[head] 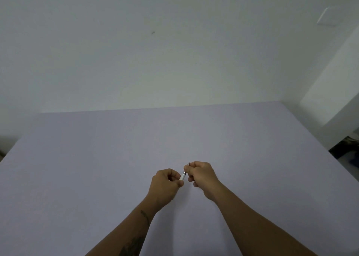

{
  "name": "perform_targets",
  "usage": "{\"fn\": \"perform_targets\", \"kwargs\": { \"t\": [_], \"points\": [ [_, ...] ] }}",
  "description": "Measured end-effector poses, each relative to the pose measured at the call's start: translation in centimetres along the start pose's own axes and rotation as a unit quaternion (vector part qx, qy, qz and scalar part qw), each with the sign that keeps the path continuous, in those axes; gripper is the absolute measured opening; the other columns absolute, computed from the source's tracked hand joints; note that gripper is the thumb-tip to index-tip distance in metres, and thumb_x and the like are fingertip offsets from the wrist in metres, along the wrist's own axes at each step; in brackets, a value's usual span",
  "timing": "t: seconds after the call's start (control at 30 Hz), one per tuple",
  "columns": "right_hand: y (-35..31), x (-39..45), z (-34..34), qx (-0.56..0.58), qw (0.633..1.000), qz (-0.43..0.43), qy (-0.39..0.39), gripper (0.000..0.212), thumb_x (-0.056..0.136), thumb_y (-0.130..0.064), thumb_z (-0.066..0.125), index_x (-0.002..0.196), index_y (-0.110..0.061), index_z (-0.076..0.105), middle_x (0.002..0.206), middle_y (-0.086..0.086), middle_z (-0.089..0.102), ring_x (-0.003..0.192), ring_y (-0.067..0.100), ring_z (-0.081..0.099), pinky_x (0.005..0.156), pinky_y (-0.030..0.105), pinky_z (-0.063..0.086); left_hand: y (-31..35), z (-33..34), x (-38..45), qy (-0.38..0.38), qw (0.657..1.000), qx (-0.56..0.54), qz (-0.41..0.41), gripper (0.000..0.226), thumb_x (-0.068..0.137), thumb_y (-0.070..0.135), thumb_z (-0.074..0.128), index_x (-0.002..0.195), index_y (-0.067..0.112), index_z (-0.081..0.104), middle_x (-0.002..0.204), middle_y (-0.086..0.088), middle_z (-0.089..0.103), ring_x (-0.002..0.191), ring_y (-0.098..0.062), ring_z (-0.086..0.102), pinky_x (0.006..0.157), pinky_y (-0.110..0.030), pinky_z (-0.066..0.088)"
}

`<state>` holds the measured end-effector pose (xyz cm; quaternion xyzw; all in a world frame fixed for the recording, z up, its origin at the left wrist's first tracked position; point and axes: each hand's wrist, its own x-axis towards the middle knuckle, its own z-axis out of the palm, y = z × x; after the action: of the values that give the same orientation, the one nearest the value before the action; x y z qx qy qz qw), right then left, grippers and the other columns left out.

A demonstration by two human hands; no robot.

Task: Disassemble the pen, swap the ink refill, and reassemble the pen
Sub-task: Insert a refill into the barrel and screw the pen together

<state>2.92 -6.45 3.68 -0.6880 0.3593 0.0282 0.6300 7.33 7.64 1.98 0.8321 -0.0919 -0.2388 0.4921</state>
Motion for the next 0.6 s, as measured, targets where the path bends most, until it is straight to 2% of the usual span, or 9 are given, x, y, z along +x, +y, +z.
{"fn": "perform_targets", "kwargs": {
  "t": [0.17, 0.27, 0.4, 0.5, 0.6],
  "points": [
    [0.3, 0.4, -0.2, 0.034, 0.999, 0.016, -0.009, 0.014, 0.092, -0.018, 0.063, 0.086, -0.013, 0.075, 0.074, 0.003, 0.065, 0.063, 0.013, 0.059, 0.057, 0.024, 0.049, -0.3, 0.1, 0.2, -0.003, 1.0, -0.026, -0.005, 0.009, 0.083, 0.009, 0.07, 0.077, 0.016, 0.07, 0.062, 0.003, 0.061, 0.043, 0.005, 0.055, 0.039, -0.006, 0.04],
    [1.1, 1.2, -0.9, 0.014, 0.999, 0.007, 0.052, 0.013, 0.091, -0.015, 0.061, 0.088, -0.018, 0.073, 0.083, 0.002, 0.07, 0.069, 0.015, 0.063, 0.061, 0.026, 0.051, -0.7, -0.2, 0.4, 0.005, 0.999, -0.039, -0.023, 0.006, 0.082, 0.011, 0.07, 0.078, 0.015, 0.071, 0.064, 0.005, 0.061, 0.049, -0.002, 0.055, 0.039, -0.008, 0.041],
    [2.5, 2.7, -2.8, -0.137, 0.984, -0.007, 0.115, 0.024, 0.088, -0.014, 0.055, 0.107, -0.016, 0.07, 0.104, 0.0, 0.069, 0.079, 0.013, 0.064, 0.061, 0.024, 0.049, -1.1, -0.7, 0.8, 0.008, 0.998, -0.046, -0.051, 0.007, 0.082, 0.012, 0.069, 0.077, 0.015, 0.07, 0.066, 0.004, 0.062, 0.054, -0.008, 0.054, 0.039, -0.011, 0.042],
    [2.9, 3.8, -3.4, -0.243, 0.964, -0.024, 0.11, 0.027, 0.088, -0.021, 0.057, 0.113, -0.016, 0.066, 0.105, 0.003, 0.066, 0.089, 0.022, 0.065, 0.075, 0.032, 0.054, -1.3, -0.6, 0.9, 0.007, 0.997, -0.038, -0.064, 0.007, 0.083, 0.012, 0.067, 0.077, 0.016, 0.07, 0.069, 0.003, 0.063, 0.058, -0.01, 0.055, 0.038, -0.011, 0.042],
    [3.2, 5.1, -3.0, -0.323, 0.94, -0.037, 0.106, 0.025, 0.089, -0.026, 0.058, 0.111, -0.015, 0.063, 0.096, 0.0, 0.059, 0.086, 0.022, 0.06, 0.075, 0.032, 0.051, -1.7, -0.4, 1.0, 0.005, 0.996, -0.027, -0.082, 0.009, 0.083, 0.012, 0.067, 0.076, 0.017, 0.069, 0.071, 0.002, 0.064, 0.06, -0.011, 0.055, 0.038, -0.009, 0.041]
  ]
}}
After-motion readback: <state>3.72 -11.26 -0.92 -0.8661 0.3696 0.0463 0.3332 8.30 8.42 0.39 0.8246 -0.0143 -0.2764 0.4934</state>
